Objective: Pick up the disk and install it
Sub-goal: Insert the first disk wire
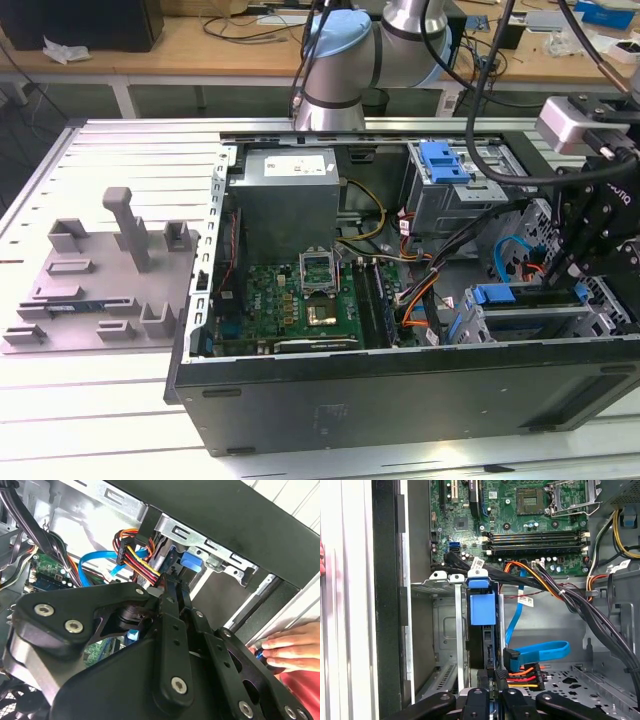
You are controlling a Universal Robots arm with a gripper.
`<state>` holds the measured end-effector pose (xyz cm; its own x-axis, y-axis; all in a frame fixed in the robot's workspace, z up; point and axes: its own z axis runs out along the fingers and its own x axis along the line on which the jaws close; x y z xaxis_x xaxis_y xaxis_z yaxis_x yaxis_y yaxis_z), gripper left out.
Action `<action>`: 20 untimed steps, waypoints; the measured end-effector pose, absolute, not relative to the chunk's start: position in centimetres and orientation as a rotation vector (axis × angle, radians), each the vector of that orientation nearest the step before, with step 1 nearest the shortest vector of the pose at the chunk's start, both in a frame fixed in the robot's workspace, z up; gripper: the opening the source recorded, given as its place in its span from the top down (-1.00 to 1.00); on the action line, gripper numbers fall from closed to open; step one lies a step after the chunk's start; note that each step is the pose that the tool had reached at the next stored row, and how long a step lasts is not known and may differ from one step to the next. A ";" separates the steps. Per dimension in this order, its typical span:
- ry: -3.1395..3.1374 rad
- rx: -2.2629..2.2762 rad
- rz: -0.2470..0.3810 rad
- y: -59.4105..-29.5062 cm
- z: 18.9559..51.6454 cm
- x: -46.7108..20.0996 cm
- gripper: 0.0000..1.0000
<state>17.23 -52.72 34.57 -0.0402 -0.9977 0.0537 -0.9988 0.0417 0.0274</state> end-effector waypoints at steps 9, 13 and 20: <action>-2.225 2.135 0.027 -52.6 34.6 17.2 0.66; -2.225 2.135 0.027 -52.5 34.5 17.2 0.66; -2.225 2.135 0.027 -52.5 34.3 17.3 0.66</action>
<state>17.27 -52.55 34.27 -0.0407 -0.9977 0.0538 -0.9987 0.0423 0.0274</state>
